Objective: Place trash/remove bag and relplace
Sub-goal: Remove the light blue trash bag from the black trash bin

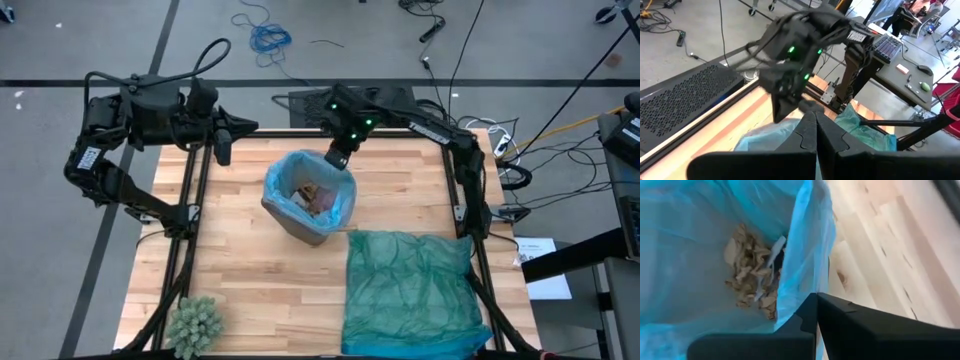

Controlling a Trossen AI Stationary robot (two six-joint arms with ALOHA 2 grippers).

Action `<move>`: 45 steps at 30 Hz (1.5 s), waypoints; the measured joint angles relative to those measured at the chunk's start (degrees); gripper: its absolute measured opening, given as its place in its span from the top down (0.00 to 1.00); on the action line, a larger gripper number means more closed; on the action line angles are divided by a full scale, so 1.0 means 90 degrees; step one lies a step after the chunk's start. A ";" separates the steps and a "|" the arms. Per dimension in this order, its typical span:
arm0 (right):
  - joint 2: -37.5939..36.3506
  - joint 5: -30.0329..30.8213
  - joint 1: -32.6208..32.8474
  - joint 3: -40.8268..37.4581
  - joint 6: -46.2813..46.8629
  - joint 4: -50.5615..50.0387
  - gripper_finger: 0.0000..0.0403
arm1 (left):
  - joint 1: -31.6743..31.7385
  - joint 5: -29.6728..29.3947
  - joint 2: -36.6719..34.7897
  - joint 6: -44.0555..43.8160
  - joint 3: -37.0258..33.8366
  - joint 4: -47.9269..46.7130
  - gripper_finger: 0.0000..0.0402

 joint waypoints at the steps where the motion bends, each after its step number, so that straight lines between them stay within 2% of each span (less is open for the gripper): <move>1: -0.0074 0.0008 -0.0003 0.0000 0.0047 0.0029 1.00 | 0.0000 0.0000 0.0000 0.0001 0.0000 0.0001 1.00; 10: -0.0846 0.0172 -0.0003 0.0002 0.0656 0.0654 1.00 | -0.0002 0.0002 0.0000 0.0101 0.0000 0.0000 1.00; 22: -0.1299 0.0107 0.0027 -0.0002 0.1088 0.1414 1.00 | -0.0002 0.0002 0.0000 0.0094 0.0000 0.0000 1.00; 29: -0.1558 -0.0182 0.0027 0.0003 0.1420 0.2219 1.00 | -0.0002 0.0004 0.0000 0.0093 0.0000 -0.0052 1.00; 34: -0.1560 -0.0213 0.0027 0.0007 0.1493 0.2251 0.99 | 0.0000 0.0004 0.0000 0.0091 0.0000 -0.0196 1.00; 38: -0.1603 -0.0210 0.0027 0.0007 0.1457 0.2291 0.91 | 0.0000 0.0002 0.0031 0.0089 0.0000 -0.0187 1.00; 45: -0.1775 -0.0222 0.0031 0.0010 0.1306 0.2072 0.61 | -0.0001 0.0004 0.0196 0.0084 -0.0002 -0.0217 1.00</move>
